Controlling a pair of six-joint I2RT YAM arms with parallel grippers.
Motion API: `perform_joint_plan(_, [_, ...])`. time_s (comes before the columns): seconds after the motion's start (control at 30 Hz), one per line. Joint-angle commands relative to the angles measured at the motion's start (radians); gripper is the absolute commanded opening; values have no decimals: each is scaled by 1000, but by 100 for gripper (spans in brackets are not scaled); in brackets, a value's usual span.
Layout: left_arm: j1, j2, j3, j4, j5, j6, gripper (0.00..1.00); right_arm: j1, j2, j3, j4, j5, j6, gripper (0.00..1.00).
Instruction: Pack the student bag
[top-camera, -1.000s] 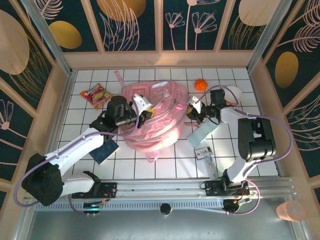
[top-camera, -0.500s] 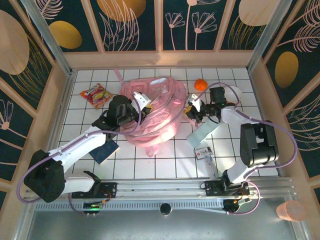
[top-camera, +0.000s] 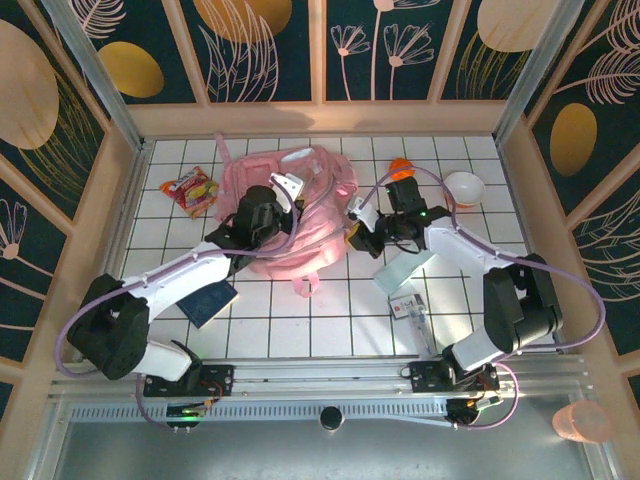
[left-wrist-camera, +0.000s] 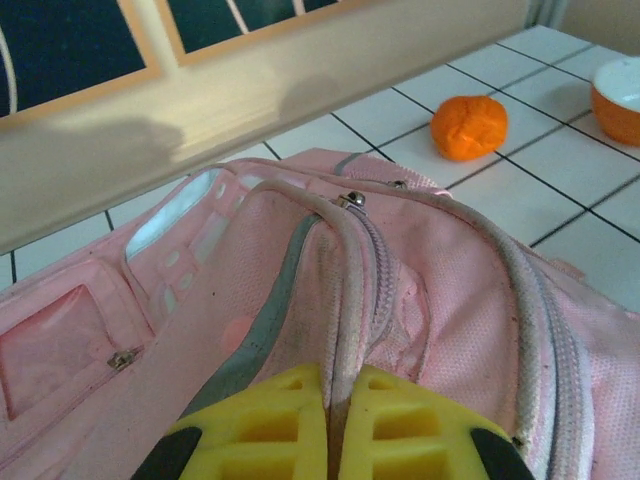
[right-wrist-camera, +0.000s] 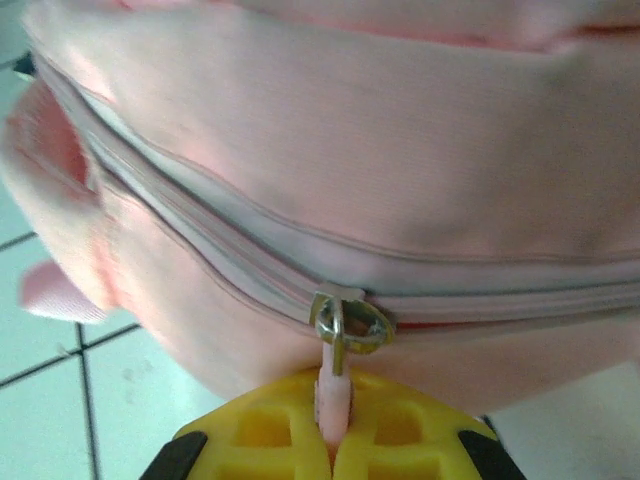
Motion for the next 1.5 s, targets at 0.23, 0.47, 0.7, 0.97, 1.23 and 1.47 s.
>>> perform_joint_plan(0.23, [-47, 119, 157, 137, -233, -224, 0, 96, -113, -44, 90, -39, 501, 0])
perform_joint_plan(0.47, [-69, 149, 165, 154, -216, -287, 0, 135, -148, -77, 224, 26, 800, 0])
perform_joint_plan(0.7, [-69, 152, 170, 103, -227, -342, 0, 171, -178, -102, 228, 104, 1042, 0])
perform_joint_plan(0.97, [-69, 127, 145, 137, -39, -183, 0, 165, -165, -75, 106, 66, 1019, 0])
perform_joint_plan(1.23, [-69, 100, 111, 127, 0, -146, 0, 164, -172, -62, 76, 96, 1028, 0])
perform_joint_plan(1.47, [-69, 68, 54, 196, 131, -157, 0, 125, -159, -104, 175, 59, 1038, 1])
